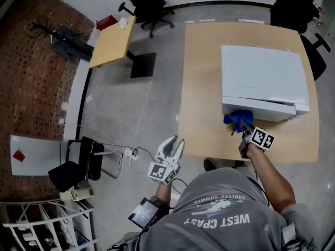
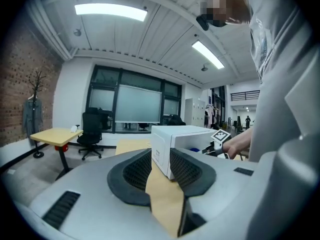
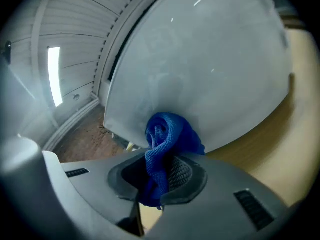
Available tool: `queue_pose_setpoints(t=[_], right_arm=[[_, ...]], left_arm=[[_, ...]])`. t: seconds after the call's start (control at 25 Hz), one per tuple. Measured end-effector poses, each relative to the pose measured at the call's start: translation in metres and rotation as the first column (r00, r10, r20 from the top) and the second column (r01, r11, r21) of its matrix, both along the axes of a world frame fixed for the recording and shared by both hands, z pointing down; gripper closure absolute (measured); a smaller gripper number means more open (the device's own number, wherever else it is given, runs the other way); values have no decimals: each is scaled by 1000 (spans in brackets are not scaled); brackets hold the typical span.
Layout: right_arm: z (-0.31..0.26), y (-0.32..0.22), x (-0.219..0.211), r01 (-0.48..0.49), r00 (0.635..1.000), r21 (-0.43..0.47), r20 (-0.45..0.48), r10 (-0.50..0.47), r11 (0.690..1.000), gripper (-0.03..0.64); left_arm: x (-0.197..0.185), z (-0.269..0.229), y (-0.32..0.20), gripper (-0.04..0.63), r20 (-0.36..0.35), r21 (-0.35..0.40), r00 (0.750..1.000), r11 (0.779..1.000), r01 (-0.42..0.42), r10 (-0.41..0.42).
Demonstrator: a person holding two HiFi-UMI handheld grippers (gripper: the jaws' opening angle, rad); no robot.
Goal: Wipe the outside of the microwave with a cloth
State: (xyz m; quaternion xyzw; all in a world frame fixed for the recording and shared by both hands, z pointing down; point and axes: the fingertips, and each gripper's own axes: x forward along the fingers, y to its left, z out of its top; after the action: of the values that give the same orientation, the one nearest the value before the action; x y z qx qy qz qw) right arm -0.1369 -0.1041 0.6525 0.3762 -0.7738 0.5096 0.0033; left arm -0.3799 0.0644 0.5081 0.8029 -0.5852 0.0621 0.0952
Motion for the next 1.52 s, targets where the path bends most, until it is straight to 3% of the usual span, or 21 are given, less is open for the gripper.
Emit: queue_pose_setpoints(t=[0.08, 0.16, 0.24, 0.32, 0.4, 0.52, 0.6, 0.72, 0.84, 1.0, 1.16, 1.36, 1.52], right_arm=[[15, 1, -66, 41, 995, -70, 92, -35, 997, 554], [23, 1, -105, 21, 988, -151, 152, 2, 988, 554], [23, 6, -119, 16, 986, -198, 166, 17, 980, 554], [11, 10, -113, 26, 985, -190, 172, 8, 981, 554], [-4, 8, -84, -14, 981, -171, 188, 47, 985, 554], [-18, -3, -4, -150, 964, -152, 198, 178, 977, 554], [-22, -14, 63, -261, 943, -120, 181, 280, 958, 554], [-30, -22, 165, -429, 891, -37, 146, 430, 902, 554], [-41, -27, 207, -457, 885, 16, 107, 453, 889, 554], [-46, -26, 156, -370, 921, -13, 128, 369, 929, 554], [-55, -33, 44, -97, 973, 6, 213, 93, 995, 554], [-47, 0, -81, 112, 951, -23, 292, -100, 994, 554], [-54, -4, -87, 111, 949, -66, 304, -86, 992, 554]], left_arm=[[-2, 5, -4, 466, 13, -5, 1000, 1000, -16, 16], [-5, 6, -2, 466, 18, -16, 999, 1000, -26, 27], [-10, 1, 4, 466, 20, -16, 999, 999, -30, 30], [-17, -8, 6, 466, 20, -1, 999, 1000, -27, 27], [-23, -14, 5, 466, 18, 11, 999, 1000, -27, 26], [-25, -16, 1, 466, 11, 15, 1000, 999, -29, 29], [-23, -13, -5, 466, 9, 17, 999, 999, -34, 33], [-14, -11, -15, 466, 9, 11, 998, 998, -64, 64], [2, -10, -27, 466, 15, 1, 995, 996, -94, 94], [19, -23, -37, 466, 23, 8, 992, 993, -122, 122], [46, -16, -47, 466, 29, 37, 993, 992, -117, 116], [41, 1, -21, 466, 49, -24, 992, 993, -112, 113], [36, -12, -24, 466, 40, -6, 995, 996, -94, 94]])
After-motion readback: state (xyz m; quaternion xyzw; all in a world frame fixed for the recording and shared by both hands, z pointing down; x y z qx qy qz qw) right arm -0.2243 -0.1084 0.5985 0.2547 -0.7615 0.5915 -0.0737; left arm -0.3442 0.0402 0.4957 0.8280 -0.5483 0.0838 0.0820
